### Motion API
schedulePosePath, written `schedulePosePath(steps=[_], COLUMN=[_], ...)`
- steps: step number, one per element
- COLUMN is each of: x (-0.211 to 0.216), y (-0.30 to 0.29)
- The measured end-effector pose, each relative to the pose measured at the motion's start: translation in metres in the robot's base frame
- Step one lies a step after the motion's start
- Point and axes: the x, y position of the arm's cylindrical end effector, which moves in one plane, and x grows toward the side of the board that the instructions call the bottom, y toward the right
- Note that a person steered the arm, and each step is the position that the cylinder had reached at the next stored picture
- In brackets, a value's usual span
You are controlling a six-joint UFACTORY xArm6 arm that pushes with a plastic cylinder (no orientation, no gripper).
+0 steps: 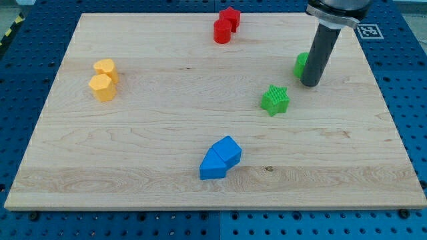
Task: Separate red circle and red star
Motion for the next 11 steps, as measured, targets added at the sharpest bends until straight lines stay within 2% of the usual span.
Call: schedulePosePath(steps=[2, 3, 4, 6, 8, 9, 11], x=[-0.030, -0.030, -0.033, -0.099, -0.100, -0.126, -0.129], y=[-0.001, -0.007, -0.056, -0.135, -0.195, -0.205, -0.205])
